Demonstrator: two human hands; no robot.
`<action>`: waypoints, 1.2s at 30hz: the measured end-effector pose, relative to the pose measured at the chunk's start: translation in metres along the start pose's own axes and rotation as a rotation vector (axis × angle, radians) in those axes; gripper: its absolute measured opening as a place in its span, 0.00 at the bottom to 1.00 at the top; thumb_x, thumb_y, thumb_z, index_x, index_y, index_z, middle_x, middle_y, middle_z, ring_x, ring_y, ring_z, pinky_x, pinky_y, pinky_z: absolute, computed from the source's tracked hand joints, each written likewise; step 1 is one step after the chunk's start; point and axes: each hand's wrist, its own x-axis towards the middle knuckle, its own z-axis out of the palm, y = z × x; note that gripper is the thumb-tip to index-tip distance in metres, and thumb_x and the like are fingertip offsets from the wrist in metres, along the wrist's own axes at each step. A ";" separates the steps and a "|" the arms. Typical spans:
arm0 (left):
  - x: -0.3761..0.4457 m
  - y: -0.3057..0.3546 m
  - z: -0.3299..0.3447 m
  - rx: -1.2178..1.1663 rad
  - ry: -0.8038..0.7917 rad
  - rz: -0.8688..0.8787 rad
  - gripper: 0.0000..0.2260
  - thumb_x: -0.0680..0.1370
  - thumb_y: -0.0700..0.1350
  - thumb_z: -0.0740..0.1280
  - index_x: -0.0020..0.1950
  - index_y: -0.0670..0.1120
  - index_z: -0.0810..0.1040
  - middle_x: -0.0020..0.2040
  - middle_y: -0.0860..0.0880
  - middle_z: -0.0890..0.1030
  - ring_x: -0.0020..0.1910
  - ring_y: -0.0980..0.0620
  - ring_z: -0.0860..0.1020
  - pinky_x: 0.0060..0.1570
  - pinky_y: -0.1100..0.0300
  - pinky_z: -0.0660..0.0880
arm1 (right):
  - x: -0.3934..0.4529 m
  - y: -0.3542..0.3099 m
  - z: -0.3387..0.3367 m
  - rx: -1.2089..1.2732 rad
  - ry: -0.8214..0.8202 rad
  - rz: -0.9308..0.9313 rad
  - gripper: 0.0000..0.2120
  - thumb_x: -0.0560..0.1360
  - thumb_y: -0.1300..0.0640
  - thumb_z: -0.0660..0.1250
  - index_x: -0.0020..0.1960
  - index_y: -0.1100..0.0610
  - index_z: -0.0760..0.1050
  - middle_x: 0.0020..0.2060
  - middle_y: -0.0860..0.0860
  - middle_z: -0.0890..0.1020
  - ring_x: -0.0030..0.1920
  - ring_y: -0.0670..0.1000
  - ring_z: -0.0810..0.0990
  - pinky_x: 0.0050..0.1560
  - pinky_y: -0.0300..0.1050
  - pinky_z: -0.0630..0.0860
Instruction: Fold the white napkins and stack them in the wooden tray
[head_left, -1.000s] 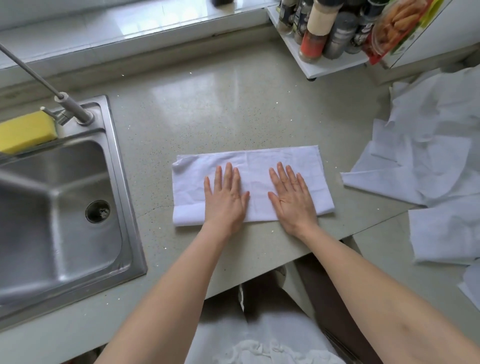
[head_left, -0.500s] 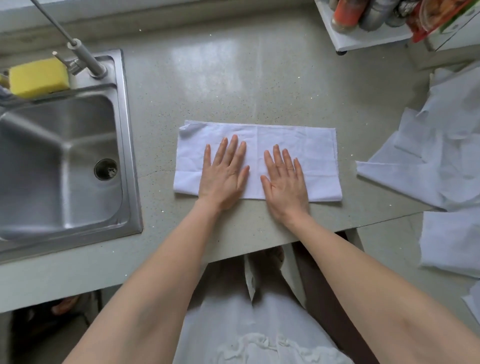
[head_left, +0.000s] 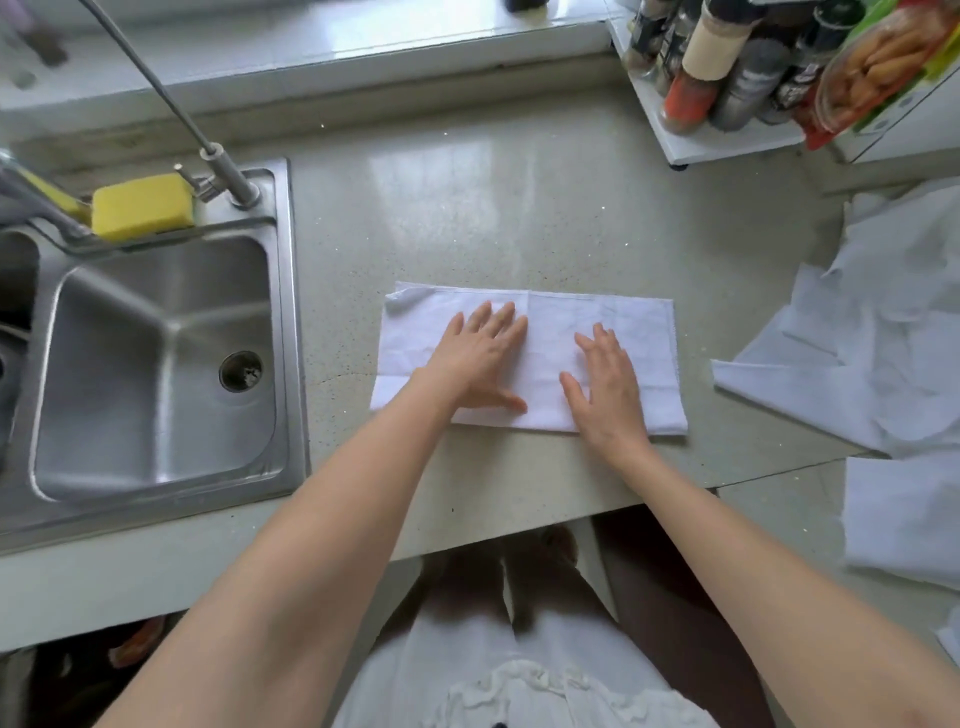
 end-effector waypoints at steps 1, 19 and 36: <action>0.001 0.000 0.000 0.003 -0.021 -0.018 0.52 0.68 0.68 0.69 0.79 0.49 0.41 0.79 0.49 0.41 0.77 0.45 0.42 0.75 0.44 0.44 | 0.001 0.002 -0.008 -0.007 0.103 0.102 0.26 0.79 0.54 0.62 0.74 0.60 0.61 0.75 0.57 0.58 0.76 0.55 0.54 0.74 0.46 0.48; 0.015 0.014 -0.009 0.044 -0.163 -0.121 0.65 0.56 0.73 0.72 0.75 0.55 0.30 0.76 0.50 0.30 0.74 0.41 0.31 0.68 0.29 0.40 | 0.013 0.044 -0.057 0.369 0.162 0.528 0.12 0.73 0.60 0.67 0.36 0.60 0.66 0.33 0.55 0.69 0.34 0.53 0.67 0.32 0.45 0.59; 0.029 0.082 -0.007 -0.239 -0.053 -0.242 0.56 0.62 0.68 0.73 0.78 0.50 0.46 0.79 0.48 0.44 0.77 0.42 0.45 0.71 0.37 0.51 | 0.009 0.014 -0.103 0.589 0.291 0.186 0.18 0.72 0.59 0.70 0.29 0.57 0.64 0.26 0.49 0.62 0.30 0.47 0.59 0.31 0.43 0.56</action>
